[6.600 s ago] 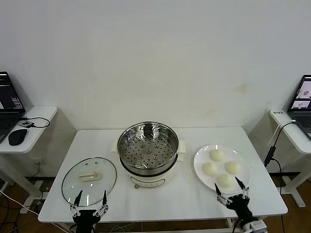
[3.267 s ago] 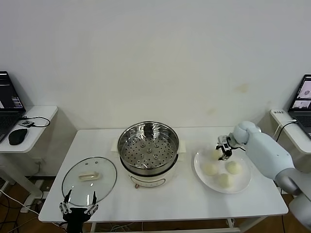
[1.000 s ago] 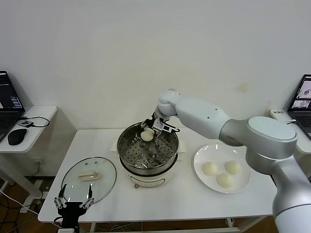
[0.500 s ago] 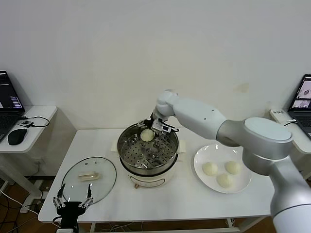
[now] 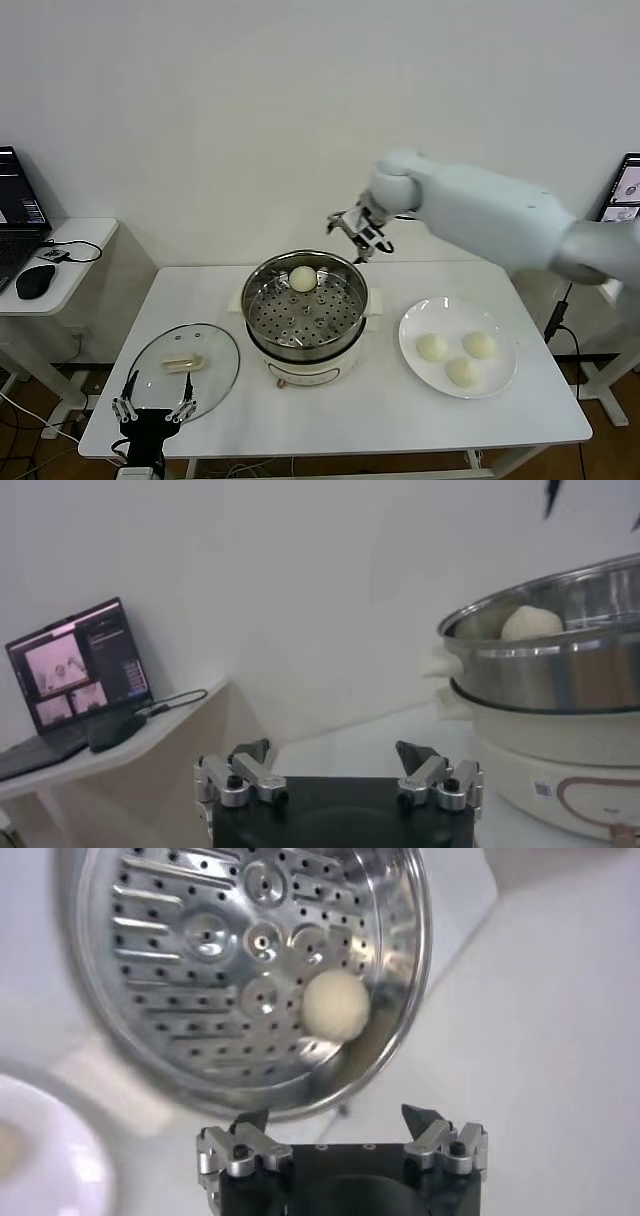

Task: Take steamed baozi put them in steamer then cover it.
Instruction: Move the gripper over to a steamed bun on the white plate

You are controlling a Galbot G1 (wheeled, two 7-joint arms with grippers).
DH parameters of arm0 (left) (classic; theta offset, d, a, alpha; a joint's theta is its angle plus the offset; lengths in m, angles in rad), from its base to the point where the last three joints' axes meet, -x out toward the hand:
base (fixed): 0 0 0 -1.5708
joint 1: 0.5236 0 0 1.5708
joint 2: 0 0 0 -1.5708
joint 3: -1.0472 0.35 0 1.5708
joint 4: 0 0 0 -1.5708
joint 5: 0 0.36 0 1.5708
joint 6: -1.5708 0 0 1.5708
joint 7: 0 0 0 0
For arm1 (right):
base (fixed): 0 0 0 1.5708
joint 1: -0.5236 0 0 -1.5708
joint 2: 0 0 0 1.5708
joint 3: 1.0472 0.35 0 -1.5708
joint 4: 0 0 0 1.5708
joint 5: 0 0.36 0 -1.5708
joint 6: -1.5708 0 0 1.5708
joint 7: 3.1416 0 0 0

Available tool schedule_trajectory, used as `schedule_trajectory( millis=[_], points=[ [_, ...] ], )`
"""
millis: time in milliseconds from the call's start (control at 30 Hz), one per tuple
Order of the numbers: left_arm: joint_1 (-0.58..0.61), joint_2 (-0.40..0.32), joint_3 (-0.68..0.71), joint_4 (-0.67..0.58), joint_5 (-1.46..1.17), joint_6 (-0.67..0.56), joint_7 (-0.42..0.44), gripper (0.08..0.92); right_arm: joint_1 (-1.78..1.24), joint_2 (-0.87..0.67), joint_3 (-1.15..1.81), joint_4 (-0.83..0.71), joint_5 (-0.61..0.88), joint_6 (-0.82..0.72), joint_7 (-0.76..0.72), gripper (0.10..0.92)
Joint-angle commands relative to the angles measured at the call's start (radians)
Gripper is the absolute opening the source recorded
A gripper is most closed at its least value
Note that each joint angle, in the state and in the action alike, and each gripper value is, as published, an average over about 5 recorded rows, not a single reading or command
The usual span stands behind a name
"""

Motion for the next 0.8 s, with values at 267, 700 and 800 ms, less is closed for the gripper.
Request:
schedule_trajectory(
  millis=[267,700,800],
  points=[
    [0.007,0.014,0.005,0.000,0.007,0.001,0.001,0.823,-0.409,-0.481,0.267,0.250,-0.075,-0.166,-0.039,0.823],
    [0.019,0.001,-0.004,0.015,0.018,0.003,0.001,0.823,-0.599,-0.338,0.351,0.054,-0.206,-0.103,-0.046,0.823],
    [0.022,-0.001,-0.010,0.018,0.018,0.002,0.000,0.823,-0.603,-0.284,0.350,0.004,-0.222,-0.091,-0.040,0.823]
  ],
)
